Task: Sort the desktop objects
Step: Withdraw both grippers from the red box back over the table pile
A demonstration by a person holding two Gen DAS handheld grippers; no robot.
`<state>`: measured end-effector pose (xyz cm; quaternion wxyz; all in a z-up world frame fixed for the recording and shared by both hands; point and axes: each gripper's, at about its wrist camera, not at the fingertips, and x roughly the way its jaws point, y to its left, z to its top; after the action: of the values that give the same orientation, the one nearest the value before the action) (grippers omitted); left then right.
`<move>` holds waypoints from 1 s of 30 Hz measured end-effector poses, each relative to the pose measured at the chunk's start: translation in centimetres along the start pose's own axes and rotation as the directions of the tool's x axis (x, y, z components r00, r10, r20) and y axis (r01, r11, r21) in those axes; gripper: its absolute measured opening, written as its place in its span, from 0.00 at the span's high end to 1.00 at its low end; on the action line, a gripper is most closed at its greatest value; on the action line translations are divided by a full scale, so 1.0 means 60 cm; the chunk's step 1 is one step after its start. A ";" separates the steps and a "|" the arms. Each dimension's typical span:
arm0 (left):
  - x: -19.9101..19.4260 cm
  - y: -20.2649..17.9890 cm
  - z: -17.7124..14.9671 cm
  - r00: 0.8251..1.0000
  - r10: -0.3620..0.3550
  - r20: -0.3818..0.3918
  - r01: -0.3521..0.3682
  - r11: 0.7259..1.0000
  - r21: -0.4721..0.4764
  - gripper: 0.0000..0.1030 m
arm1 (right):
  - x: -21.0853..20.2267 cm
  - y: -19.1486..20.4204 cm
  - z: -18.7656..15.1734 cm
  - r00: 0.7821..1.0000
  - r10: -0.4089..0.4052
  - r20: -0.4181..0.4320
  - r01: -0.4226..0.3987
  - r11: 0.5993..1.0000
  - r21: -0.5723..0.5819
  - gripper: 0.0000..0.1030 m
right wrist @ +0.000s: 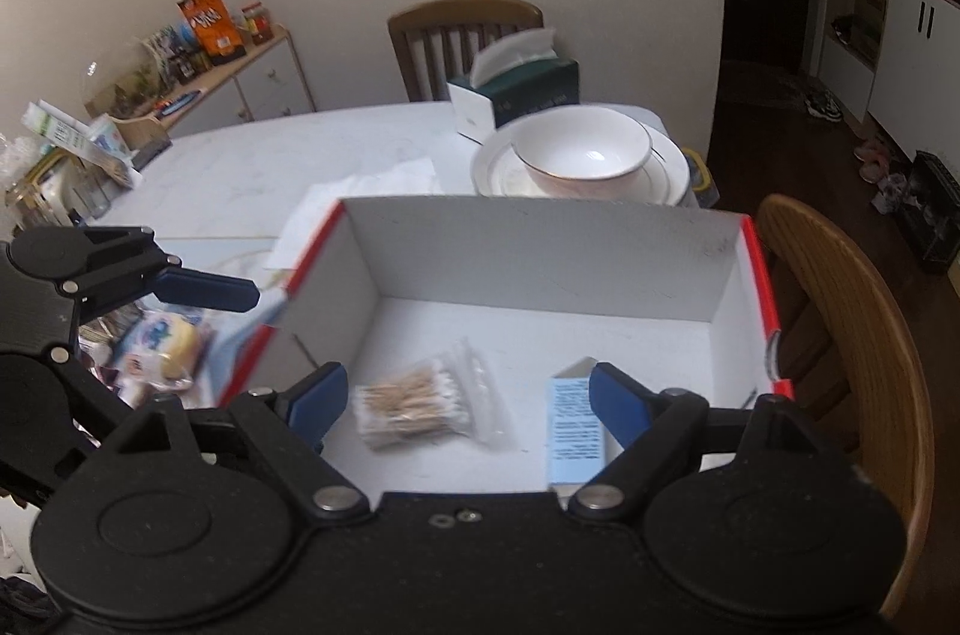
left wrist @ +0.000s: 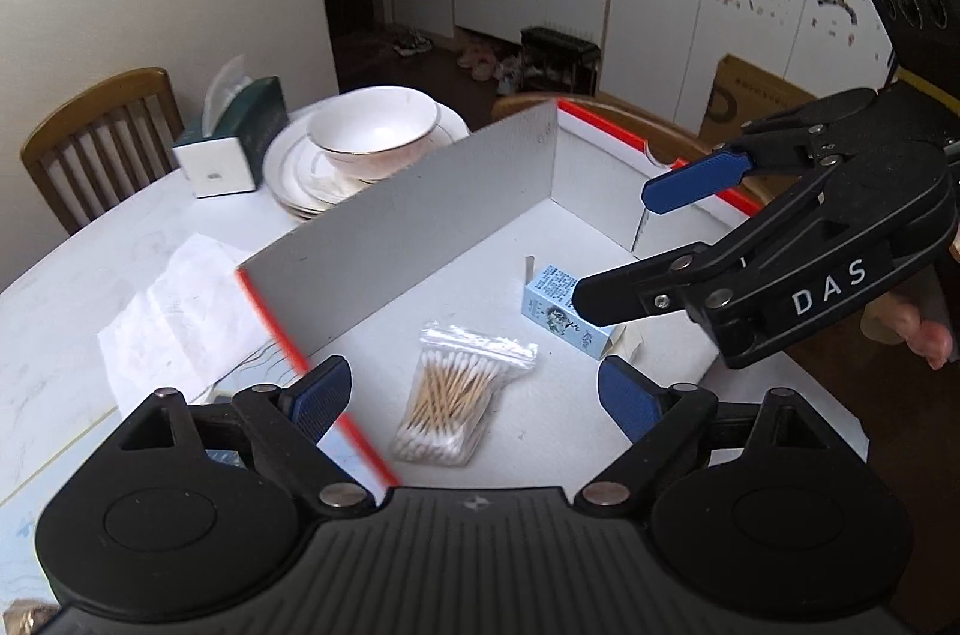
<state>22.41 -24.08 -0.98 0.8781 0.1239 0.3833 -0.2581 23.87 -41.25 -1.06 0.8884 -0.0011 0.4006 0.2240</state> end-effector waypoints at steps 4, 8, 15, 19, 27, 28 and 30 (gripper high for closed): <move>-0.039 0.017 -0.025 1.000 0.016 0.027 -0.015 1.000 -0.023 0.13 | -0.011 0.031 0.002 1.000 0.006 0.023 -0.006 1.000 0.002 0.14; -0.080 0.038 -0.051 0.998 0.041 0.056 -0.040 0.999 -0.035 0.13 | -0.016 0.070 0.002 0.999 0.010 0.041 -0.010 1.000 0.007 0.14; -0.144 0.082 -0.093 0.992 0.071 0.101 -0.063 0.995 -0.075 0.13 | -0.012 0.147 0.003 0.998 0.023 0.052 -0.023 1.000 -0.009 0.14; -0.176 0.115 -0.115 0.987 0.106 0.121 -0.094 0.990 -0.101 0.13 | -0.005 0.191 0.007 0.998 0.031 0.057 -0.030 0.999 -0.018 0.14; -0.220 0.200 -0.171 0.974 0.203 0.103 -0.186 0.971 -0.151 0.13 | 0.018 0.279 0.007 0.998 0.044 0.052 -0.042 0.998 -0.037 0.14; -0.225 0.214 -0.179 0.973 0.209 0.100 -0.191 0.968 -0.164 0.13 | 0.022 0.288 0.006 0.998 0.046 0.051 -0.044 0.998 -0.036 0.14; -0.234 0.241 -0.194 0.969 0.230 0.091 -0.211 0.960 -0.184 0.13 | 0.030 0.307 0.006 0.998 0.049 0.050 -0.047 0.998 -0.037 0.14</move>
<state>15.17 -2.13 1.80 0.9289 0.0749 0.3383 -0.1308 17.82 -23.88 1.16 0.8925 -0.0018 0.3739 0.2522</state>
